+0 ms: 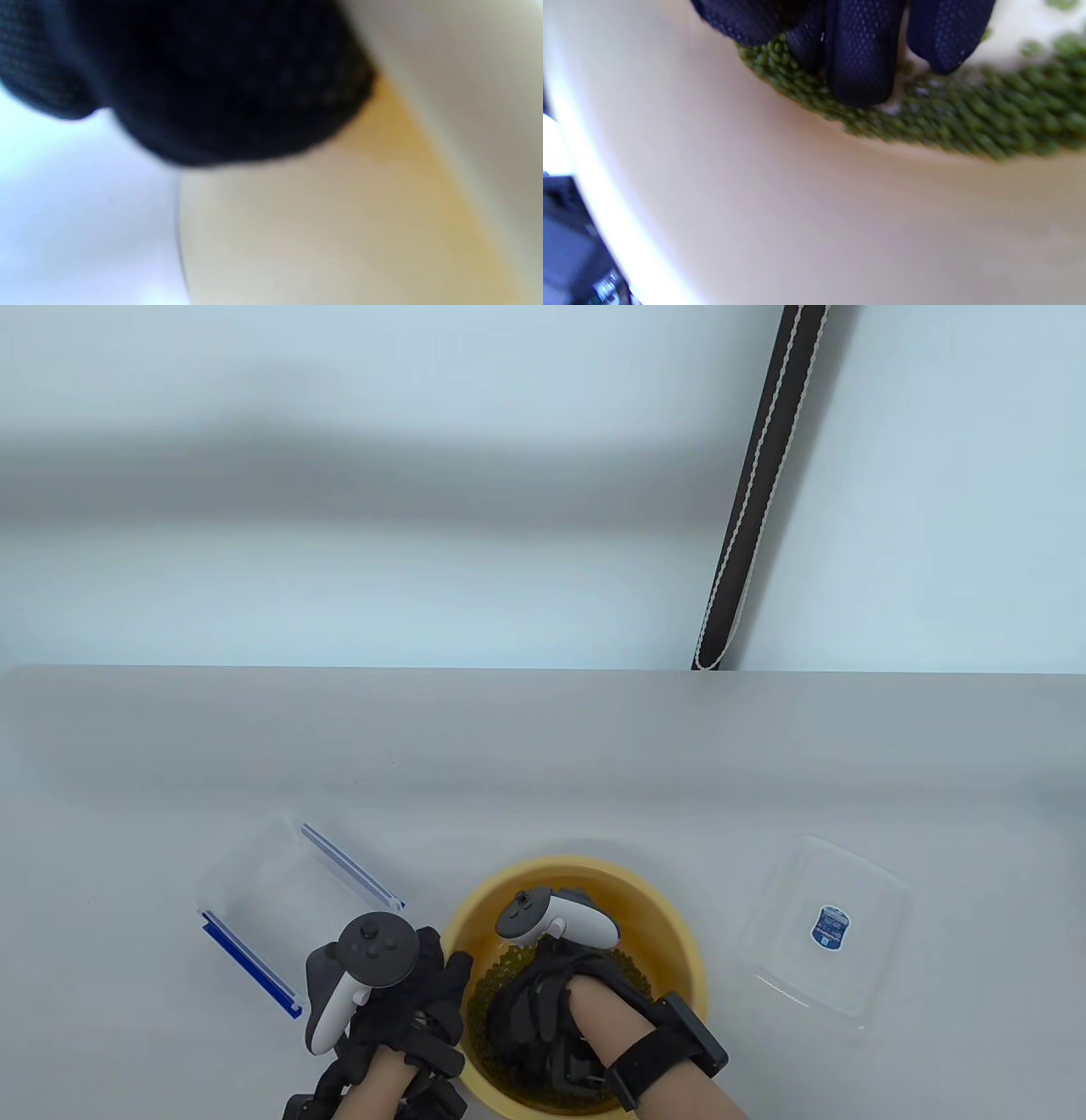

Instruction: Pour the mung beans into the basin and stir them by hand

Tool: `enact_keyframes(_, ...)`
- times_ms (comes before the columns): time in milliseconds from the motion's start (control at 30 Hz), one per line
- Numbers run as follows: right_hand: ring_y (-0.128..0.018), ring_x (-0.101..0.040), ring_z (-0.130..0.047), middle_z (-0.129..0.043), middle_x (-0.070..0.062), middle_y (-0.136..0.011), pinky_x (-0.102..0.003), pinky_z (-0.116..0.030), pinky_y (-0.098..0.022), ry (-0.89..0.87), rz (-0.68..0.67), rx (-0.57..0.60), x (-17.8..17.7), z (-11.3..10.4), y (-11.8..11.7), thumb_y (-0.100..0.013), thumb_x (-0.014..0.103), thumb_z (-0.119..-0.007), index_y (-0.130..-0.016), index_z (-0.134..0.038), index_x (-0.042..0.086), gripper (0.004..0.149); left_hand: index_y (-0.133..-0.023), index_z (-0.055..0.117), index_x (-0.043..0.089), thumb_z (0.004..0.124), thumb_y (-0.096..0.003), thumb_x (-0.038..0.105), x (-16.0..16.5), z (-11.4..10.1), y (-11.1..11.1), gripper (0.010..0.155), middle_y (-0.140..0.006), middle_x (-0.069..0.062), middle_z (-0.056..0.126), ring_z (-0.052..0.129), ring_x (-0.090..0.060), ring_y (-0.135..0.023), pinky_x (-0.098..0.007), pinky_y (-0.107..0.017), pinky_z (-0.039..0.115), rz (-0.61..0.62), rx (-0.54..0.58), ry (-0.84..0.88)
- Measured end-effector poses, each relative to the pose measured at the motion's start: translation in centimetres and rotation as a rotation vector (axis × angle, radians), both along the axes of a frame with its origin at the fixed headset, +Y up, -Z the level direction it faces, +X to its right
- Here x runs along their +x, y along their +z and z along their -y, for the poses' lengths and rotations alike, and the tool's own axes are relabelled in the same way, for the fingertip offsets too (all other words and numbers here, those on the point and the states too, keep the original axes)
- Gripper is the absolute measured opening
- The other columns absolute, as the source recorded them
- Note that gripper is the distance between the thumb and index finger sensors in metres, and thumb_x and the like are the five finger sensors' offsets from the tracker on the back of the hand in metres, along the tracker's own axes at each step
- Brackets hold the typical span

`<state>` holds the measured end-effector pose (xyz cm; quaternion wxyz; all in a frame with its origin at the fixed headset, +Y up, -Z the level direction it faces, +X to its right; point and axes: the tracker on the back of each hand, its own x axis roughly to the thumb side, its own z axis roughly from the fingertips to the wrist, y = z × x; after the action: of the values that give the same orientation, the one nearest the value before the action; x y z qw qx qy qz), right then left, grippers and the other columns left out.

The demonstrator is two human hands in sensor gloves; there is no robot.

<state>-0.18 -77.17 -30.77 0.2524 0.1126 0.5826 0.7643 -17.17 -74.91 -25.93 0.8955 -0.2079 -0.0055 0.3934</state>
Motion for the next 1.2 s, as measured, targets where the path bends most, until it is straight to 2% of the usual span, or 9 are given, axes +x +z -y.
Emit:
enact_keyframes(133, -0.074, -0.029, -0.081, -0.043, -0.012, -0.096, -0.053, -0.067, -0.059, 0.062, 0.085, 0.181, 0.6, -0.9, -1.9, -0.055, 0.023, -0.064, -0.098, -0.032, 0.02, 0.054, -0.098, 0.031, -0.011, 0.054, -0.0574, 0.042, 0.0, 0.0, 0.0, 0.071, -0.027, -0.012, 0.094, 0.101, -0.004, 0.006, -0.038, -0.018, 0.096, 0.002, 0.0, 0.006)
enact_keyframes(233, -0.073, -0.028, -0.081, -0.044, -0.013, -0.095, -0.053, -0.066, -0.059, 0.154, 0.104, 0.302, 1.5, -1.4, -2.7, -0.055, 0.023, -0.064, -0.098, -0.033, 0.019, 0.053, -0.098, 0.03, -0.011, 0.054, -0.0575, 0.042, 0.0, 0.0, 0.0, 0.071, -0.028, -0.012, 0.094, 0.102, -0.004, 0.006, -0.038, -0.018, 0.096, 0.004, -0.003, 0.008)
enact_keyframes(400, -0.07, -0.029, -0.083, -0.045, -0.015, -0.094, -0.054, -0.066, -0.059, 0.235, 0.125, 0.372, 2.4, -1.7, -3.0, -0.054, 0.022, -0.064, -0.098, -0.034, 0.017, 0.053, -0.098, 0.03, -0.012, 0.054, -0.0576, 0.042, 0.0, 0.0, 0.1, 0.071, -0.028, -0.012, 0.094, 0.102, -0.004, 0.006, -0.038, -0.018, 0.096, 0.004, -0.004, 0.009)
enact_keyframes(533, -0.068, -0.032, -0.086, -0.049, -0.022, -0.091, -0.054, -0.071, -0.054, 0.429, 0.023, 0.514, 3.0, -2.2, -2.9, -0.053, 0.022, -0.066, -0.097, -0.038, 0.011, 0.053, -0.098, 0.03, -0.012, 0.054, -0.0575, 0.042, 0.0, 0.0, 0.1, 0.071, -0.028, -0.012, 0.095, 0.102, -0.003, 0.006, -0.038, -0.018, 0.096, 0.001, -0.002, 0.007)
enact_keyframes(633, -0.065, -0.034, -0.089, -0.058, -0.03, -0.083, -0.053, -0.076, -0.049, 0.574, -0.107, 0.592, 3.5, -2.2, -2.6, -0.05, 0.022, -0.069, -0.094, -0.049, 0.002, 0.051, -0.098, 0.03, -0.012, 0.054, -0.0576, 0.042, 0.0, 0.0, 0.1, 0.071, -0.028, -0.012, 0.095, 0.102, -0.003, 0.006, -0.038, -0.018, 0.096, 0.0, -0.003, 0.005)
enact_keyframes(800, -0.054, -0.049, -0.092, -0.064, -0.05, -0.064, -0.061, -0.079, -0.037, 0.605, -0.069, 0.377, 4.2, -1.3, -1.1, -0.048, 0.018, -0.071, -0.08, -0.061, -0.017, 0.048, -0.098, 0.029, -0.012, 0.054, -0.0576, 0.042, 0.0, 0.1, 0.1, 0.072, -0.027, -0.012, 0.095, 0.102, -0.003, 0.006, -0.037, -0.018, 0.097, -0.007, -0.013, 0.018)
enact_keyframes(1000, -0.033, -0.044, -0.104, -0.081, -0.048, -0.043, -0.058, -0.087, -0.023, 0.334, -0.12, 0.059, 1.8, 0.9, 1.7, -0.047, 0.02, -0.073, -0.063, -0.068, -0.026, 0.049, -0.098, 0.028, -0.012, 0.054, -0.0576, 0.042, 0.0, 0.1, 0.2, 0.072, -0.027, -0.012, 0.095, 0.103, -0.004, 0.006, -0.037, -0.018, 0.097, -0.011, -0.02, 0.031)
enact_keyframes(1067, -0.039, -0.039, -0.103, -0.082, -0.041, -0.051, -0.055, -0.086, -0.03, 0.22, -0.138, -0.008, 0.6, 0.8, 2.0, -0.047, 0.022, -0.072, -0.069, -0.067, -0.02, 0.048, -0.098, 0.028, -0.012, 0.054, -0.0576, 0.042, 0.0, 0.1, 0.2, 0.072, -0.027, -0.012, 0.095, 0.102, -0.004, 0.006, -0.037, -0.018, 0.097, -0.012, -0.019, 0.034)
enact_keyframes(1200, -0.065, -0.033, -0.092, -0.073, -0.026, -0.074, -0.056, -0.072, -0.053, 0.042, -0.067, -0.081, -0.8, 0.7, 1.4, -0.048, 0.02, -0.071, -0.087, -0.051, -0.005, 0.05, -0.098, 0.029, -0.012, 0.054, -0.0576, 0.042, -0.1, 0.1, 0.2, 0.072, -0.027, -0.012, 0.095, 0.102, -0.004, 0.006, -0.037, -0.018, 0.097, -0.011, -0.019, 0.036)
